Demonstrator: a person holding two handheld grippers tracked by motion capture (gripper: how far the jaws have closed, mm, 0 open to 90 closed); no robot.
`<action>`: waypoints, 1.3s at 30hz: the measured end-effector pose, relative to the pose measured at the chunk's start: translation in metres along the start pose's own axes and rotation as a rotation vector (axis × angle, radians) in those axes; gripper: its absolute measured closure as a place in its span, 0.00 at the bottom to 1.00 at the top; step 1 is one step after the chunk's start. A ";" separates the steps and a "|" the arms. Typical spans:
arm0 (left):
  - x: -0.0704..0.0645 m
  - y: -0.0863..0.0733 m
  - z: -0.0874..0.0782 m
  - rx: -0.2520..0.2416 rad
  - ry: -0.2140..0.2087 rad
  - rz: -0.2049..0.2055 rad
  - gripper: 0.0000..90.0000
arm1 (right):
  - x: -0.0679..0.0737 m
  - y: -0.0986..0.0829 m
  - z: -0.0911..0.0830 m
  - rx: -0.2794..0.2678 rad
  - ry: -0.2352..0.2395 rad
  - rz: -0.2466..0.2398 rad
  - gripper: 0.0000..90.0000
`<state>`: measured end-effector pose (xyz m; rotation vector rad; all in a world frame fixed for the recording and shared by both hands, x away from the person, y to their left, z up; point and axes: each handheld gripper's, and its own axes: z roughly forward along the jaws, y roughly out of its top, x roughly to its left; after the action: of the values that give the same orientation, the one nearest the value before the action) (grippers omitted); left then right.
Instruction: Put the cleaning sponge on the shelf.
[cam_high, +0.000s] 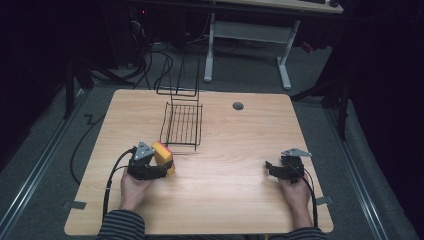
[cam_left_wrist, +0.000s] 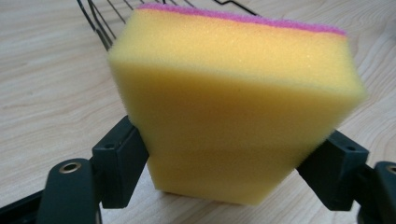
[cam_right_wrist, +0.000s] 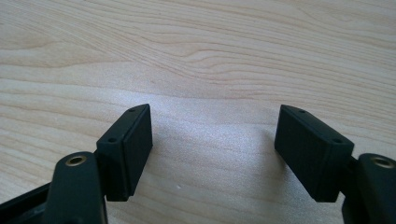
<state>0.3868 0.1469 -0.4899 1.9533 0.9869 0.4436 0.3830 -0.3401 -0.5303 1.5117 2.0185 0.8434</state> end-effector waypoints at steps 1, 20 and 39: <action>-0.001 0.001 -0.001 -0.002 0.005 0.002 0.28 | 0.000 0.000 0.000 0.000 0.000 -0.001 0.31; -0.013 0.029 -0.017 -0.012 -0.043 0.047 0.29 | 0.000 0.000 0.000 -0.001 0.000 -0.006 0.31; -0.009 0.064 -0.007 -0.017 -0.070 0.067 0.30 | 0.000 0.000 0.000 0.000 0.001 -0.003 0.31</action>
<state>0.4069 0.1250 -0.4319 1.9771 0.8727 0.4167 0.3830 -0.3404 -0.5303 1.5077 2.0210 0.8428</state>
